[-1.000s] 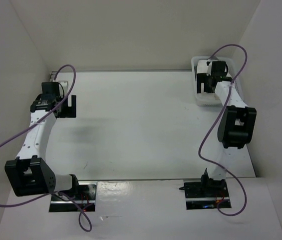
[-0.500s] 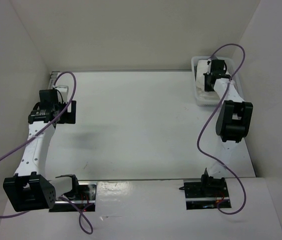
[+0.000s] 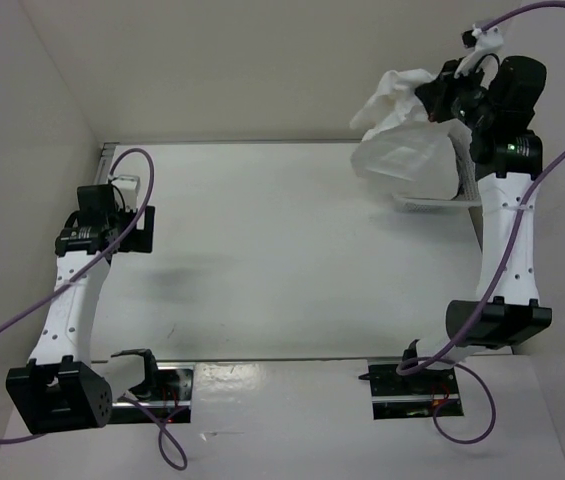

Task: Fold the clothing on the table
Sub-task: Move the skirt to the center of the board

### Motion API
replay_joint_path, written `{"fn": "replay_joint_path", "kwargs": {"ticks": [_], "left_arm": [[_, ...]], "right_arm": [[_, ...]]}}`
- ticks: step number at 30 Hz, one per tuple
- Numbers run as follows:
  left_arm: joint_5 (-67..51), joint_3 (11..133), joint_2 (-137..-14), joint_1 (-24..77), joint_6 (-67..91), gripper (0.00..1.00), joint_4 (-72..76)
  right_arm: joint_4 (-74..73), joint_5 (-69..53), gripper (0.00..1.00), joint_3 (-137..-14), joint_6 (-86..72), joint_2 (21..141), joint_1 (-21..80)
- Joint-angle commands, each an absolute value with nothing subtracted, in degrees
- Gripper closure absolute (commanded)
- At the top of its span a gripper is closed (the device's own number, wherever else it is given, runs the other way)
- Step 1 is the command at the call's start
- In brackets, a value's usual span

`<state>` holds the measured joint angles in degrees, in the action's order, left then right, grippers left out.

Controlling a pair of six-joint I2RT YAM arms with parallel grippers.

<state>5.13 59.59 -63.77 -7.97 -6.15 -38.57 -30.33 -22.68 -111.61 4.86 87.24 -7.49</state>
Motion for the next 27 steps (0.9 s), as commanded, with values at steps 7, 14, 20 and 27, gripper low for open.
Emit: {"fn": "replay_joint_path", "kwargs": {"ticks": [7, 14, 20, 27], "left_arm": [[2.02, 58.71, -58.89, -8.79, -8.09, 0.0, -39.11], [0.7, 58.71, -56.69, -11.07, -8.61, 0.0, -39.11], [-1.14, 58.71, -55.47, -12.13, -8.61, 0.0, -39.11], [-2.46, 58.71, -54.4, -12.66, -9.14, 0.0, -39.64]], "right_arm": [[-37.08, -64.92, 1.0, -115.14, 2.63, 88.77, -3.25], [-35.44, -81.55, 1.0, -111.02, 2.04, 85.44, -3.25], [-24.28, -85.69, 1.0, -102.95, -8.17, 84.9, -0.62], [-31.28, -41.8, 0.02, -89.57, 6.04, 85.69, 1.39]]}}
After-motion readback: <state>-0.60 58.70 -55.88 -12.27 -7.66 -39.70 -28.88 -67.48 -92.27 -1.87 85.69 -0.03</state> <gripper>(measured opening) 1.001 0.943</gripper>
